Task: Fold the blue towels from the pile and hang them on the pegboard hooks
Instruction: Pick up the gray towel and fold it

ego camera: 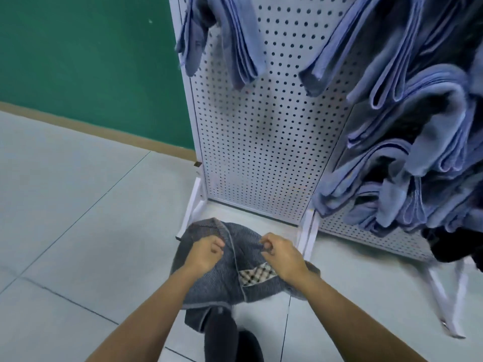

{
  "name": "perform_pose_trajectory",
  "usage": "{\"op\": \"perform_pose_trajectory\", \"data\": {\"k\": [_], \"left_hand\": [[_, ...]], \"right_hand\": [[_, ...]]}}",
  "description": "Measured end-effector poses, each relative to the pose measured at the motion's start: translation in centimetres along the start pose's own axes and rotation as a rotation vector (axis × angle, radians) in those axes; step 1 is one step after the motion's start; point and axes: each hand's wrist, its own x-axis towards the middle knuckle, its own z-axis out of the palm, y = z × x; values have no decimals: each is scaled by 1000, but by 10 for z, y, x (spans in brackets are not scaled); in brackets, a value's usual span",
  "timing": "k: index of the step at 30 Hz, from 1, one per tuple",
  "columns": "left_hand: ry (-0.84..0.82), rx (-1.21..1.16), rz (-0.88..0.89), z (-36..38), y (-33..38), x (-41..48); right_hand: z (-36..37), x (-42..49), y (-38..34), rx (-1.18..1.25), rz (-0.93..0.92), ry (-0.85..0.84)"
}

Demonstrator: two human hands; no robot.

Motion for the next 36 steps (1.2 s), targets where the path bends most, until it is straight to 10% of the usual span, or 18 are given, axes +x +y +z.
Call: {"op": "perform_pose_trajectory", "data": {"k": [17, 29, 36], "left_hand": [[15, -468, -640, 113, -35, 133], [93, -895, -555, 105, 28, 120], [-230, -857, -414, 35, 138, 47]], "right_hand": [[75, 124, 82, -121, 201, -205], [29, 89, 77, 137, 109, -372], [-86, 27, 53, 132, 75, -36]]}}
